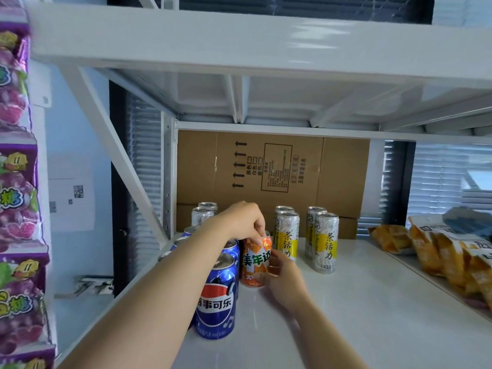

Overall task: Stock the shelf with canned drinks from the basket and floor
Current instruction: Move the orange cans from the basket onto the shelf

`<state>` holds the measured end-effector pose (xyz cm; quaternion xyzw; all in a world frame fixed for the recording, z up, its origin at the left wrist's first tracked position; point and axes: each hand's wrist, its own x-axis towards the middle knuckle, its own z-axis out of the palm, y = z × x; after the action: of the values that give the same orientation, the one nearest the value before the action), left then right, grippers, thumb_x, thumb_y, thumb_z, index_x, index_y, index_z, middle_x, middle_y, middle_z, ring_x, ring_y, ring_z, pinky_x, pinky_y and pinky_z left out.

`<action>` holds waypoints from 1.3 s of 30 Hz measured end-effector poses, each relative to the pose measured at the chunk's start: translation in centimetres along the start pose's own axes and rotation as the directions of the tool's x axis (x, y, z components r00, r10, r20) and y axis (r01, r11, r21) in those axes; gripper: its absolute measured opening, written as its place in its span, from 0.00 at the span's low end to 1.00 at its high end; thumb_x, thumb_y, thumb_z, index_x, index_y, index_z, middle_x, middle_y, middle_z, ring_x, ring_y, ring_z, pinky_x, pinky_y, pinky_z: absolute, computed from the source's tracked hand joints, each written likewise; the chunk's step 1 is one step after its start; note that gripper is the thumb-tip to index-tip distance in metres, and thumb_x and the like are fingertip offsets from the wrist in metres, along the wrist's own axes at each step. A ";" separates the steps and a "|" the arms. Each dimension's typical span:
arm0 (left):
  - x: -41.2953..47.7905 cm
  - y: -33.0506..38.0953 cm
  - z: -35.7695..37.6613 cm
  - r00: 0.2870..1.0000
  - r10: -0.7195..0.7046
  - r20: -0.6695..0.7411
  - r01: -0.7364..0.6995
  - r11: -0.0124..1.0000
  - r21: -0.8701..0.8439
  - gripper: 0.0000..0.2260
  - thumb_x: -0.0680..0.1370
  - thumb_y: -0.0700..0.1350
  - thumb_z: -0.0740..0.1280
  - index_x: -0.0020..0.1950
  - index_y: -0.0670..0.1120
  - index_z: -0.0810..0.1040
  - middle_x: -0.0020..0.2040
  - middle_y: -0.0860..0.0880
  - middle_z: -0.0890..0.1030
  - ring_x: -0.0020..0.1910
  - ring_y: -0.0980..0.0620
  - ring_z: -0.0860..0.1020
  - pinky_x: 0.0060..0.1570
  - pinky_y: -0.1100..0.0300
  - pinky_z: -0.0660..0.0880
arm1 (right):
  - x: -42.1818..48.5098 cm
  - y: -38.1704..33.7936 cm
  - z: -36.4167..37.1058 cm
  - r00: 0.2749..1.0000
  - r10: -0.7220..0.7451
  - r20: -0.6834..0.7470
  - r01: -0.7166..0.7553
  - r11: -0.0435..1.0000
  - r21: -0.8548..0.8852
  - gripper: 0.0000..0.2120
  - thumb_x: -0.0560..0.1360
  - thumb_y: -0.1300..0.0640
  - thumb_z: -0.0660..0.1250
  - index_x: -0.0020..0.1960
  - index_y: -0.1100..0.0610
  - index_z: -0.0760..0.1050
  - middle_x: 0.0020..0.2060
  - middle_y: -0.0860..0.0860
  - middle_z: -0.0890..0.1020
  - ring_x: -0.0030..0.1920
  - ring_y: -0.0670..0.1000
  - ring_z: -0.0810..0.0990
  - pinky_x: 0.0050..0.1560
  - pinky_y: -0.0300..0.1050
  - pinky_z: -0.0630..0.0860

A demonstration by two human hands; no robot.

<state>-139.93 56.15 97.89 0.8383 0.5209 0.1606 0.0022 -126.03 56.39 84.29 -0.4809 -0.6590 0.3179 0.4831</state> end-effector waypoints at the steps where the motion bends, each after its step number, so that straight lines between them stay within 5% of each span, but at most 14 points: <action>1: 0.0 0.0 0.0 1.000 0.000 -0.001 0.000 1.000 0.001 0.08 0.73 0.44 0.74 0.51 0.46 0.85 0.53 0.50 0.84 0.50 0.53 0.79 0.45 0.62 0.75 | 0.0 0.0 0.0 1.000 -0.006 -0.011 0.005 1.000 -0.017 0.26 0.70 0.63 0.75 0.65 0.52 0.72 0.53 0.45 0.82 0.55 0.48 0.80 0.54 0.39 0.76; 13: -0.8 0.6 0.2 0.998 -0.039 -0.051 0.042 0.997 0.059 0.07 0.74 0.45 0.73 0.51 0.48 0.84 0.55 0.51 0.82 0.53 0.51 0.78 0.48 0.60 0.73 | -0.4 -0.5 -0.3 0.998 0.068 -0.007 -0.068 0.998 -0.003 0.24 0.68 0.62 0.77 0.61 0.52 0.72 0.52 0.49 0.81 0.56 0.51 0.80 0.55 0.43 0.77; 18: -2.1 2.1 -0.4 0.994 -0.094 0.048 0.094 0.996 -0.001 0.12 0.79 0.46 0.67 0.61 0.45 0.81 0.60 0.47 0.81 0.56 0.49 0.79 0.51 0.58 0.75 | -1.4 -1.9 -1.3 0.975 0.208 0.085 -0.206 0.978 -0.032 0.35 0.66 0.57 0.79 0.69 0.59 0.69 0.60 0.56 0.78 0.56 0.52 0.78 0.51 0.42 0.75; 21: -3.8 3.0 -0.7 0.990 -0.131 -0.052 0.127 0.988 -0.084 0.16 0.80 0.49 0.65 0.65 0.45 0.78 0.64 0.46 0.78 0.61 0.47 0.76 0.54 0.57 0.72 | -2.3 -4.2 -2.3 0.972 0.228 0.050 -0.229 0.973 0.017 0.27 0.72 0.60 0.74 0.68 0.61 0.69 0.60 0.58 0.77 0.53 0.53 0.75 0.45 0.43 0.74; 27: -8.2 2.6 -1.3 0.964 -0.211 -0.162 0.151 0.934 -0.323 0.15 0.80 0.52 0.64 0.63 0.46 0.77 0.64 0.48 0.77 0.62 0.49 0.75 0.58 0.53 0.73 | -6.5 -8.0 -3.3 0.976 0.205 -0.079 -0.188 0.965 0.182 0.15 0.77 0.58 0.67 0.63 0.58 0.75 0.50 0.55 0.81 0.55 0.56 0.79 0.59 0.56 0.77; 31: -11.6 3.0 -2.5 0.946 -0.170 -0.275 0.016 0.875 -0.484 0.16 0.81 0.53 0.61 0.63 0.46 0.76 0.63 0.50 0.78 0.63 0.53 0.74 0.58 0.59 0.70 | -10.2 -10.3 -3.0 0.982 0.149 -0.113 -0.112 0.952 0.286 0.02 0.78 0.56 0.66 0.49 0.52 0.78 0.45 0.52 0.83 0.51 0.53 0.81 0.58 0.54 0.77; 35: -15.5 3.5 -2.4 0.904 -0.165 -0.393 -0.130 0.772 -0.622 0.16 0.82 0.54 0.60 0.64 0.47 0.76 0.60 0.54 0.78 0.60 0.58 0.74 0.55 0.65 0.68 | -13.7 -11.8 -2.2 0.985 0.104 -0.140 -0.053 0.944 0.325 0.07 0.81 0.53 0.63 0.53 0.54 0.78 0.47 0.53 0.84 0.52 0.52 0.82 0.58 0.53 0.78; 39: -19.0 3.7 -0.9 0.894 -0.254 -0.370 -0.156 0.597 -0.787 0.15 0.81 0.53 0.61 0.64 0.48 0.76 0.60 0.52 0.80 0.61 0.56 0.77 0.64 0.56 0.74 | -17.0 -13.0 -1.5 0.987 0.106 -0.125 -0.048 0.915 0.400 0.07 0.80 0.54 0.64 0.53 0.56 0.78 0.46 0.53 0.85 0.50 0.53 0.83 0.56 0.53 0.79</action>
<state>-144.70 37.69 94.28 0.6714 0.4023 0.5641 0.2629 -127.69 35.95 90.59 -0.4207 -0.5252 0.4276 0.6036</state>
